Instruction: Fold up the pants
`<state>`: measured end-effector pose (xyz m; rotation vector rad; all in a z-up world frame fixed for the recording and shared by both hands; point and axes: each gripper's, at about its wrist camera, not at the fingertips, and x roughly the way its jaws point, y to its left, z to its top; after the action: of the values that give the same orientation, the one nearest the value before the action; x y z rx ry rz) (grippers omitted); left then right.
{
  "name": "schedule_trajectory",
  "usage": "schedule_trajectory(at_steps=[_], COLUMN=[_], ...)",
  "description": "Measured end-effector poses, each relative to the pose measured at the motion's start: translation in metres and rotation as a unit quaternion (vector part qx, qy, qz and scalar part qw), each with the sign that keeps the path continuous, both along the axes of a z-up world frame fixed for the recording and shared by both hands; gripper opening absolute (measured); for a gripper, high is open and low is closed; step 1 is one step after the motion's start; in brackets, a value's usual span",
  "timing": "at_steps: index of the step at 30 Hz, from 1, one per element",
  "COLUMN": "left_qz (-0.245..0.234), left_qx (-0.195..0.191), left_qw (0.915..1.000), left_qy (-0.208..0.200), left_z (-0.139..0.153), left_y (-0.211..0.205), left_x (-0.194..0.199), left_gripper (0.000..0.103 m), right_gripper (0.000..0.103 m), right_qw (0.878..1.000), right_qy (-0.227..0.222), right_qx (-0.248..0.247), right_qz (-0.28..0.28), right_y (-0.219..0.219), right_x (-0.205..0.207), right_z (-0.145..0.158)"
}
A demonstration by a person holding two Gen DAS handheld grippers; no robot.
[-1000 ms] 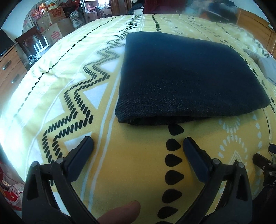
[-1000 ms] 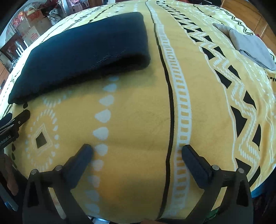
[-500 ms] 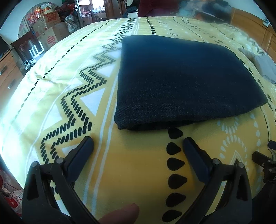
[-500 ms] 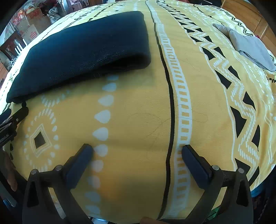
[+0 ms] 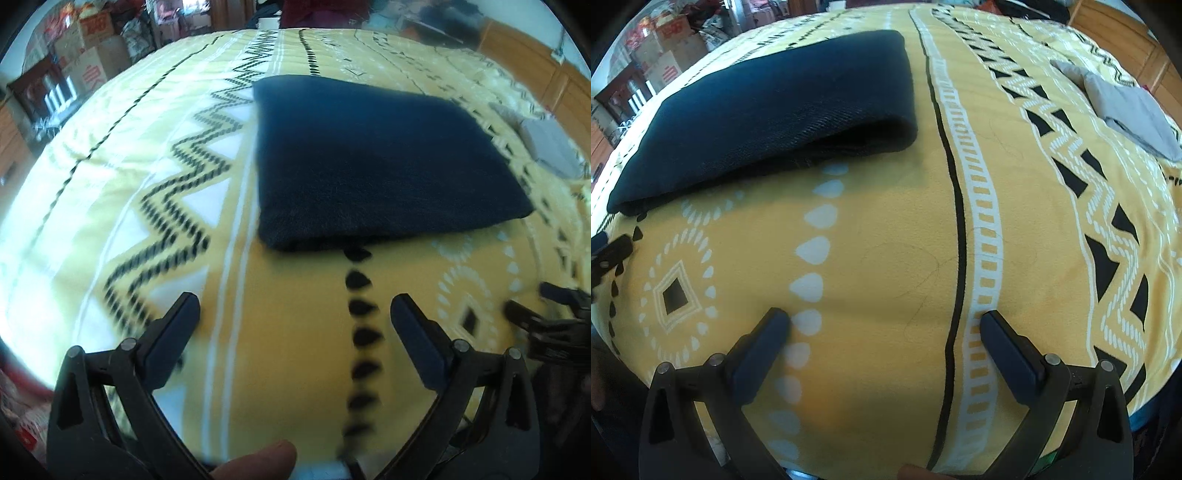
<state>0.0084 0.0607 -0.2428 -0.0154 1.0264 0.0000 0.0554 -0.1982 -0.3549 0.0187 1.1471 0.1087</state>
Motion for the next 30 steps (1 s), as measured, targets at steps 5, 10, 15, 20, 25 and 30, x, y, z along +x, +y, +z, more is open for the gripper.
schedule_trajectory(at_steps=[5, 10, 15, 20, 25, 30], left_qz=[0.015, 0.008, 0.017, 0.028, 0.043, 0.053], left_qx=[-0.042, -0.043, -0.036, -0.030, -0.033, -0.019], left_qw=[0.9989, 0.9979, 0.9955, 0.9924, 0.9885, 0.9866], left_qy=[-0.016, -0.047, -0.086, -0.116, -0.141, -0.153], left_z=[0.046, 0.089, 0.129, 0.149, 0.164, 0.166], left_y=[0.014, 0.030, 0.055, 0.074, 0.087, 0.094], left_x=[-0.055, -0.096, -0.122, -0.132, -0.149, -0.161], left_gripper=[0.103, 0.103, 0.103, 0.103, 0.103, 0.103], right_gripper=[0.103, 0.103, 0.103, 0.103, 0.103, 0.103], right_qw=[1.000, 0.999, 0.999, 0.999, 0.999, 0.998], right_qy=[-0.019, -0.035, -0.040, -0.040, -0.035, -0.024], right_qx=[0.007, -0.004, -0.017, -0.016, -0.023, -0.032], right_qz=[0.017, 0.009, -0.014, -0.024, -0.034, -0.047], right_y=[-0.003, 0.003, 0.010, 0.011, 0.013, 0.015], right_x=[-0.006, -0.009, -0.007, -0.009, -0.009, -0.006], right_z=[0.000, 0.001, 0.003, 0.003, 0.005, 0.007])
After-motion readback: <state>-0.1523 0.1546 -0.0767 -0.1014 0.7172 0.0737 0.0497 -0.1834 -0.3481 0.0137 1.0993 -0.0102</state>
